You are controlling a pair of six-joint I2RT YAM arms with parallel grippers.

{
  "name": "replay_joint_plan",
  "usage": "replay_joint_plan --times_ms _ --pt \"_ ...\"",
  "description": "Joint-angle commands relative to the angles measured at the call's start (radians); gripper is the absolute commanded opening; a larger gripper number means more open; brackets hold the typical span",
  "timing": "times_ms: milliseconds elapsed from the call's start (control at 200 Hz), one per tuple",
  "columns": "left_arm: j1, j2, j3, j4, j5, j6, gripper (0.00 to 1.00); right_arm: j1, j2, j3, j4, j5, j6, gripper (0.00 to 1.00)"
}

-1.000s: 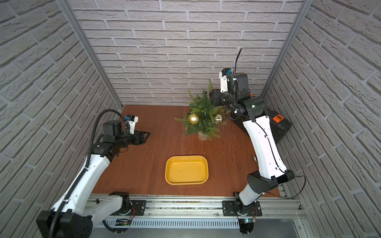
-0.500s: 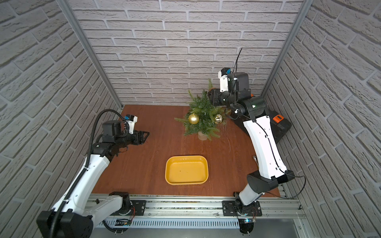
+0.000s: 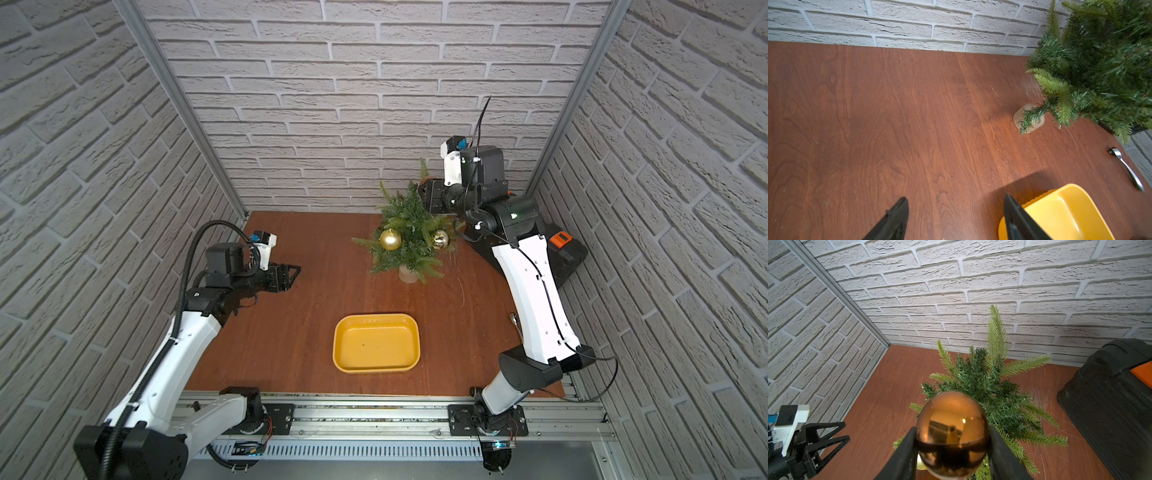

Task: Decorate the small christmas tree with ornaments
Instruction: Hang an ornament on the christmas tree.

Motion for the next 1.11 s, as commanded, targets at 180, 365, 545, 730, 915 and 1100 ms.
replay_joint_plan --times_ms 180,365,545,730,915,1100 --pt "0.013 -0.001 0.008 0.018 0.006 0.012 0.73 -0.005 0.001 0.011 0.052 0.002 -0.002 0.34" --pt "0.015 0.001 0.009 0.019 0.009 0.013 0.73 -0.006 0.01 0.011 0.055 0.048 -0.012 0.34" --pt "0.022 0.006 0.01 0.022 0.019 0.01 0.73 -0.013 0.023 0.015 0.056 0.061 -0.016 0.34" --pt "0.026 0.01 0.009 0.027 0.027 0.005 0.73 -0.021 0.036 0.022 0.062 0.05 -0.013 0.34" --pt "0.027 0.011 0.009 0.029 0.027 0.003 0.73 -0.029 0.048 0.028 0.068 0.033 -0.01 0.34" --pt "0.029 0.011 0.008 0.03 0.03 0.002 0.73 -0.036 0.061 0.032 0.078 0.021 -0.004 0.34"
